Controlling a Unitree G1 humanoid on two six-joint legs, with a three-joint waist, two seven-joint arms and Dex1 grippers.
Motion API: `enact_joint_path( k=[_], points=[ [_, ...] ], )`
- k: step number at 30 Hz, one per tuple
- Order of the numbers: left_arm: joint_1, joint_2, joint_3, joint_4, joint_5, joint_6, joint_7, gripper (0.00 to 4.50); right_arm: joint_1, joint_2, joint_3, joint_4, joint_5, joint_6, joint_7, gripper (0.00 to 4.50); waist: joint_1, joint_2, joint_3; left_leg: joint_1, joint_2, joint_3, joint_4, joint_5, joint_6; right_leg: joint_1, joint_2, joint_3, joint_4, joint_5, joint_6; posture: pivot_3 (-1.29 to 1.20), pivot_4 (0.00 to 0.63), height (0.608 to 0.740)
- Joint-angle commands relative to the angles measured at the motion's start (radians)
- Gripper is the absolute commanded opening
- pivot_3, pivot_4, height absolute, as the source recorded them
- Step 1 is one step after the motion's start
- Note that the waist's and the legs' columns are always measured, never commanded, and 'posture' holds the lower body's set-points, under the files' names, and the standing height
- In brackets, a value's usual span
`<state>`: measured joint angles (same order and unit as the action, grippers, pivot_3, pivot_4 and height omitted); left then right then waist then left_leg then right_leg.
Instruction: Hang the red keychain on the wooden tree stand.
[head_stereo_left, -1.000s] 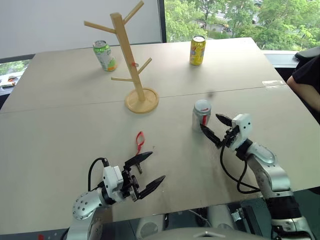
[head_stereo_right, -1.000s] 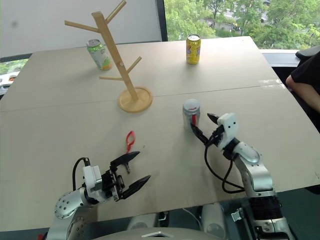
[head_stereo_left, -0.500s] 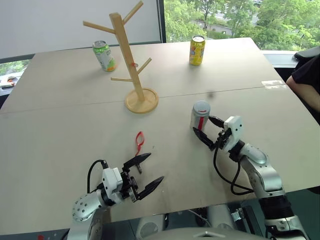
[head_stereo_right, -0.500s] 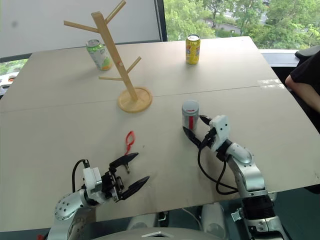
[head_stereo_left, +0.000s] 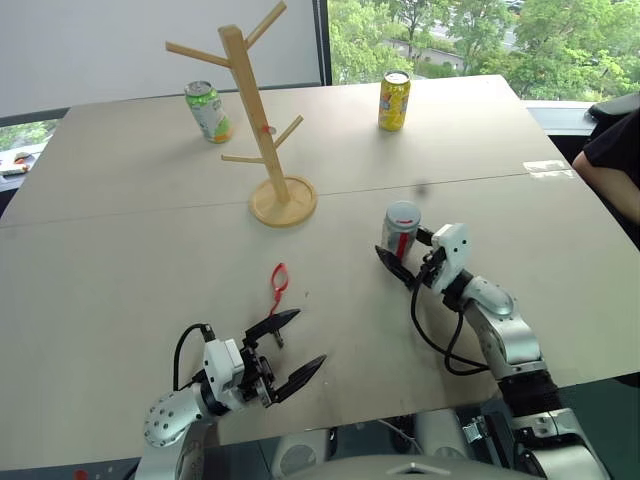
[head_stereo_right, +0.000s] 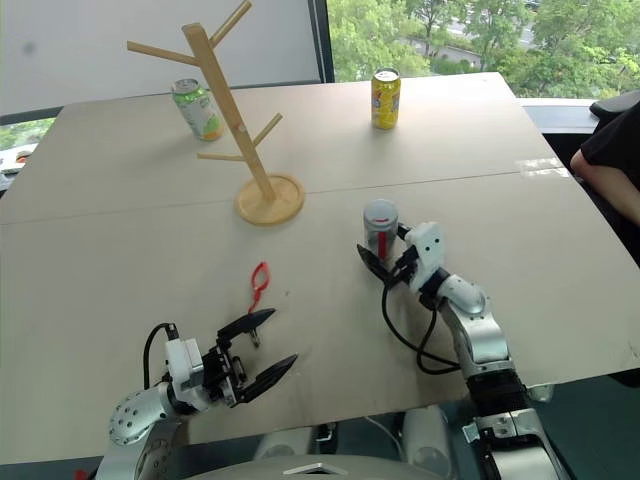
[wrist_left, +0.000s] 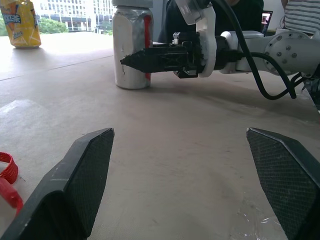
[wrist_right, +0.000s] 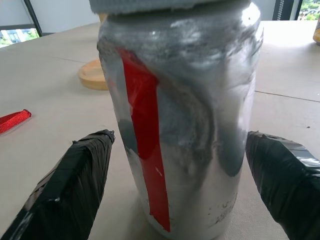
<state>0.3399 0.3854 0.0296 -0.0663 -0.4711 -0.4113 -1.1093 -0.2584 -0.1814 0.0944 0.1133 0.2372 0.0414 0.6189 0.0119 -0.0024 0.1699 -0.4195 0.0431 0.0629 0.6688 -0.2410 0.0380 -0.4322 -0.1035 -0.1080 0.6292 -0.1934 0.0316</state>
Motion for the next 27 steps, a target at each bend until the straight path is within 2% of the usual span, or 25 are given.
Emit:
enact_joint_path(
  k=[1, 4, 6, 7, 9, 14, 21, 27],
  points=[
    [0.014, -0.002, 0.000, -0.003, -0.009, -0.029, -0.007, 4.40, -0.022, 0.009, -0.006, -0.003, -0.003, -0.032, -0.004, 4.44, 0.000, 0.000, 0.000, 0.000, 0.000, 0.000, 0.000, 0.000, 0.000, 0.000, 0.000, 0.000, 0.000, 0.000, 0.000, 0.00, 0.150, 0.740],
    [0.017, -0.003, 0.000, -0.003, -0.013, -0.031, -0.008, 4.50, -0.021, 0.013, -0.007, 0.004, -0.003, -0.038, -0.006, 3.76, 0.000, 0.000, 0.000, 0.000, 0.000, 0.000, 0.000, 0.000, 0.000, 0.000, 0.000, 0.000, 0.000, 0.000, 0.000, 0.00, 0.150, 0.740],
    [0.019, -0.002, -0.001, -0.003, -0.015, -0.032, -0.009, 4.50, -0.021, 0.014, -0.008, 0.004, -0.003, -0.041, -0.006, 2.86, 0.000, 0.000, 0.000, 0.000, 0.000, 0.000, 0.000, 0.000, 0.000, 0.000, 0.000, 0.000, 0.000, 0.000, 0.000, 0.00, 0.150, 0.740],
    [0.019, -0.002, -0.001, -0.002, -0.015, -0.034, -0.010, 4.50, -0.021, 0.015, -0.010, 0.005, -0.002, -0.042, -0.006, 2.75, 0.000, 0.000, 0.000, 0.000, 0.000, 0.000, 0.000, 0.000, 0.000, 0.000, 0.000, 0.000, 0.000, 0.000, 0.000, 0.00, 0.150, 0.740],
    [0.019, -0.003, -0.003, 0.001, -0.015, -0.035, -0.012, 4.50, -0.026, 0.019, -0.026, 0.006, 0.004, -0.061, -0.014, 2.75, 0.000, 0.000, 0.000, 0.000, 0.000, 0.000, 0.000, 0.000, 0.000, 0.000, 0.000, 0.000, 0.000, 0.000, 0.000, 0.00, 0.150, 0.740],
    [0.011, -0.010, -0.006, 0.000, -0.014, -0.034, -0.008, 4.50, -0.066, 0.027, -0.168, 0.016, 0.057, -0.117, -0.115, 2.75, 0.001, 0.000, 0.000, 0.000, 0.000, 0.000, 0.000, 0.000, 0.000, 0.000, 0.000, 0.000, 0.000, 0.000, 0.000, 0.00, 0.150, 0.740],
    [-0.015, -0.013, -0.006, 0.013, -0.022, -0.024, -0.013, 4.50, -0.183, -0.099, -0.431, 0.251, 0.067, -0.185, -0.329, 2.75, 0.001, 0.001, 0.000, 0.000, -0.001, 0.006, 0.000, 0.000, 0.000, 0.000, 0.000, 0.000, 0.000, 0.000, 0.000, 0.00, 0.150, 0.740],
    [-0.046, -0.010, 0.001, 0.051, -0.029, -0.025, -0.036, 4.50, -0.240, -0.165, -0.535, 0.414, 0.082, -0.218, -0.401, 2.75, -0.010, 0.002, 0.000, 0.002, 0.000, 0.008, -0.001, 0.000, 0.000, 0.000, 0.001, 0.003, 0.001, 0.000, 0.000, 0.00, 0.150, 0.740]
  ],
)
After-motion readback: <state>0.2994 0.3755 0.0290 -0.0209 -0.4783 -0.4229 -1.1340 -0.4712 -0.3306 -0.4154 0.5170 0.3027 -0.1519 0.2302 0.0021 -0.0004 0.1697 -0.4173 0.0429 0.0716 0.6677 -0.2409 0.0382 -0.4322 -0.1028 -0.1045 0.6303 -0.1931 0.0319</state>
